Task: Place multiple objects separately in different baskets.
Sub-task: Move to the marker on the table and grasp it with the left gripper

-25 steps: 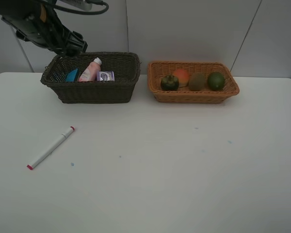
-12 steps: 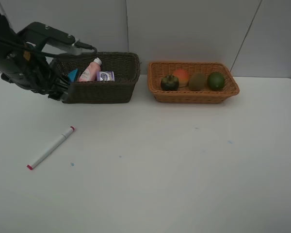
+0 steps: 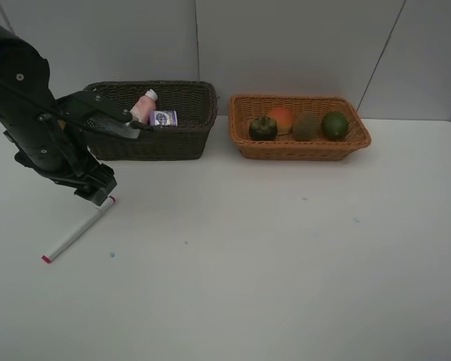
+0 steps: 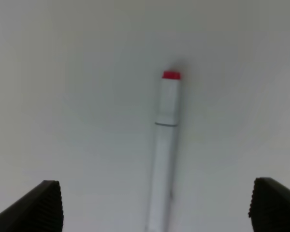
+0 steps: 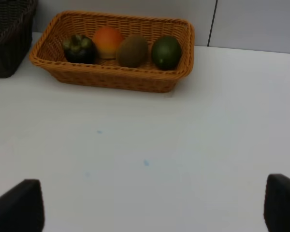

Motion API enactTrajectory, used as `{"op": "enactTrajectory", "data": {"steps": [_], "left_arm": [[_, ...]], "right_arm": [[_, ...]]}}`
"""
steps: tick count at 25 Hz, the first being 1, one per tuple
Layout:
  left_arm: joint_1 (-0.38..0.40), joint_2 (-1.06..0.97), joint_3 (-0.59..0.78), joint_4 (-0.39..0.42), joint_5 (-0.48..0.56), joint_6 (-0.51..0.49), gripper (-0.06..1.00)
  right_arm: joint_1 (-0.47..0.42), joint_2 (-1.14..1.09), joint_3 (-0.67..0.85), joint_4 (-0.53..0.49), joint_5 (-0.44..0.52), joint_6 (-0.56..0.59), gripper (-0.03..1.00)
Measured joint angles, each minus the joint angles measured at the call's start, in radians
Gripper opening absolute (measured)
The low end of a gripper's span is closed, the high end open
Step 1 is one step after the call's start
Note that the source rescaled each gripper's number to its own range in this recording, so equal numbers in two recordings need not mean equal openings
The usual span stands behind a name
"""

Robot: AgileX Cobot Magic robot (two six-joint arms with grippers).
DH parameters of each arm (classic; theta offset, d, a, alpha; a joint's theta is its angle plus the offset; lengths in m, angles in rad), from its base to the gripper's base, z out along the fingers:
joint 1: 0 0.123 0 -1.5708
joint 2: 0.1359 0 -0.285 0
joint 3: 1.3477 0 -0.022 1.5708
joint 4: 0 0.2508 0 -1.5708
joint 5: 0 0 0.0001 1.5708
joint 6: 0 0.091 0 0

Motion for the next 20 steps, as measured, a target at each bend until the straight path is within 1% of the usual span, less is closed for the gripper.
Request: {"op": "enactTrajectory", "data": {"steps": [4, 7, 11, 16, 20], "left_arm": [[0.000, 0.072, 0.000, -0.023, 0.000, 0.071, 0.98], [0.004, 0.117, 0.000, -0.027, -0.003, 0.107, 0.98], [0.031, 0.165, 0.000, -0.047, -0.021, 0.159, 0.98], [0.071, 0.183, 0.000, -0.064, -0.054, 0.180, 0.98], [0.082, 0.216, 0.000, -0.077, -0.061, 0.191, 0.98]], "right_arm": [[0.000, 0.000, 0.000, 0.000, 0.000, 0.000, 0.99], [0.000, 0.000, 0.000, 0.000, 0.000, 0.000, 0.99], [0.000, 0.000, 0.000, 0.000, 0.000, 0.000, 0.99], [0.000, 0.000, 0.000, 0.000, 0.000, 0.000, 0.99], [0.000, 0.000, 0.000, 0.000, 0.000, 0.000, 0.99]]}}
